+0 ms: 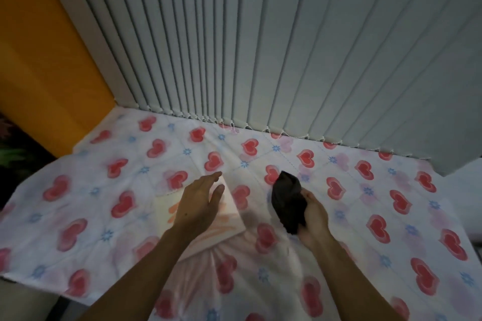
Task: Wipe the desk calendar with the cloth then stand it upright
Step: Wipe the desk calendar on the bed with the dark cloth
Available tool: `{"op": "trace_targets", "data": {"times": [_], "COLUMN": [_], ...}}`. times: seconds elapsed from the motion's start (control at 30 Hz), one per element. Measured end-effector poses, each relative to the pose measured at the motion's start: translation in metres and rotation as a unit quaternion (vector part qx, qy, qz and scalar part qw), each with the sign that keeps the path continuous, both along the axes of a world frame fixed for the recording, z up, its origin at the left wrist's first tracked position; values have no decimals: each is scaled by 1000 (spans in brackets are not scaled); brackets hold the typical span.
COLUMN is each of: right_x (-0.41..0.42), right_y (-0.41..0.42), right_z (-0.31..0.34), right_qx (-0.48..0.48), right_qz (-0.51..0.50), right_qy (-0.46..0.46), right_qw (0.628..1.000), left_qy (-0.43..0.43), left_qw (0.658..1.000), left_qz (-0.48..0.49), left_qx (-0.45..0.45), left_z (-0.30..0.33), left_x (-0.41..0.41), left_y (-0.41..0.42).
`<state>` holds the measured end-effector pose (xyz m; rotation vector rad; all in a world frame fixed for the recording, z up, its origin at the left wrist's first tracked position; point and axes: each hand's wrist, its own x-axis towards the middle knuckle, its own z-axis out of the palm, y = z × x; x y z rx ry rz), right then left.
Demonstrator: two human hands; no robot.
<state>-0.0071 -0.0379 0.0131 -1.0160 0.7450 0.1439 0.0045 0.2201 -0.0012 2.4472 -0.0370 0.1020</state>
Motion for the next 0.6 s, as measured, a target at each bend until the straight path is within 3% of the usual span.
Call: {"op": "trace_targets", "data": {"times": [0.13,0.3,0.37,0.43,0.5,0.6], "right_x": [14,37,48,53,53,48], "right_y": [52,111,125,133,139,140], "right_z": [-18,-36,-49,-62,-70,-80], "right_qx": [156,102,-16,-182,-337,-513], "right_qz": [49,108,107,110,166,220], "right_qy": [-17,10,16,-50,-134,-227], "right_qw": [986,989,994,976,917,798], "left_qy": [2,11,19,24,31,32], "left_qw": [1000,999,999,998,997,993], "left_qz": [14,41,47,44,31,-11], "left_qx": [-4,7,15,34,63,110], "left_z": [-5,-19,-27,-36,-44,-57], "left_x": [-5,-9,-11,-11,-9,-7], "left_y": [46,88,101,112,123,136]}}
